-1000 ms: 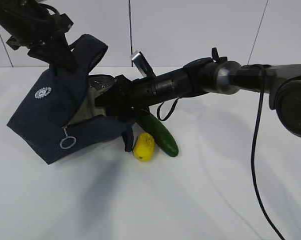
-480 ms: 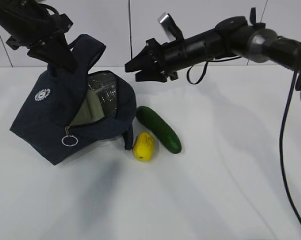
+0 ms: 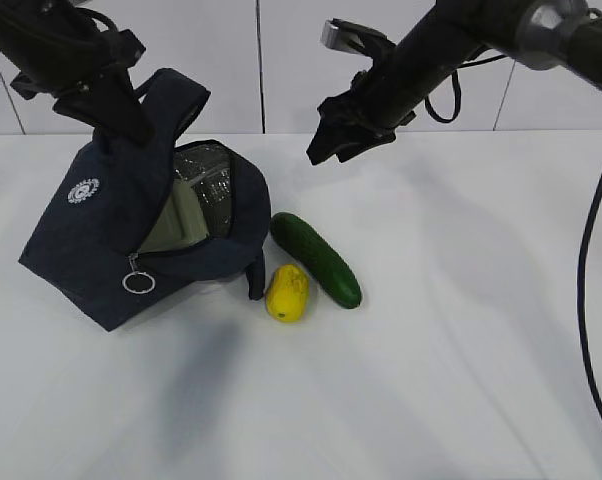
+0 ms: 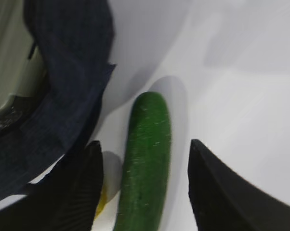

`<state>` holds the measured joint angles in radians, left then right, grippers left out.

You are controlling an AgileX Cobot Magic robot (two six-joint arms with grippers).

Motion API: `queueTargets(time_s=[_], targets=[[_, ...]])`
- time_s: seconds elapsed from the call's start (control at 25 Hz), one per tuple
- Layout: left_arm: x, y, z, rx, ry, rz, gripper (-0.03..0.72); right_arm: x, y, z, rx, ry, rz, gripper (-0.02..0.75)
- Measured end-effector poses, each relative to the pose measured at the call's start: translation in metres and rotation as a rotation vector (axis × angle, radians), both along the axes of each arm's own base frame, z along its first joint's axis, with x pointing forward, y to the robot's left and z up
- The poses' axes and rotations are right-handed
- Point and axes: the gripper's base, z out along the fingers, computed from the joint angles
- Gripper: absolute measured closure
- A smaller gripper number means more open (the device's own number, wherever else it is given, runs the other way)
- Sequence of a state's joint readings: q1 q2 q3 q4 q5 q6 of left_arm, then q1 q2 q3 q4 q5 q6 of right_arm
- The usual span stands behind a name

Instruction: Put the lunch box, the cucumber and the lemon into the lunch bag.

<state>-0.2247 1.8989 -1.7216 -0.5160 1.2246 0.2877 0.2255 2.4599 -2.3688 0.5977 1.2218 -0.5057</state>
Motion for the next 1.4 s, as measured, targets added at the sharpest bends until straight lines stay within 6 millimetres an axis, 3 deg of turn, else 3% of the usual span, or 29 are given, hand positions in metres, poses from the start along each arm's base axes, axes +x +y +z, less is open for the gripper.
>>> queueTargets(time_s=[0.28,0.48,0.64,0.96,1.2,1.4], targets=[[0.0,0.001,0.0,0.011,-0.002,-0.001,0.673,-0.013,0.032,-0.008,-0.136,-0.024,0.08,0.314],[0.0,0.001,-0.001,0.013,-0.003,-0.001,0.673,-0.028,0.048,-0.035,-0.178,0.064,0.124,0.314],[0.0,0.001,-0.001,0.013,-0.003,-0.001,0.673,-0.035,0.046,-0.055,-0.209,0.134,0.131,0.314],[0.0,0.001,-0.001,0.013,-0.003,-0.001,0.673,-0.039,0.042,-0.075,-0.251,0.185,0.133,0.316],[0.0,0.001,-0.001,0.013,-0.001,-0.002,0.673,-0.039,0.043,-0.082,-0.254,0.212,0.109,0.449],[0.0,0.001,-0.001,0.014,0.0,-0.003,0.673,-0.04,0.045,-0.078,-0.195,0.242,0.073,0.477]])
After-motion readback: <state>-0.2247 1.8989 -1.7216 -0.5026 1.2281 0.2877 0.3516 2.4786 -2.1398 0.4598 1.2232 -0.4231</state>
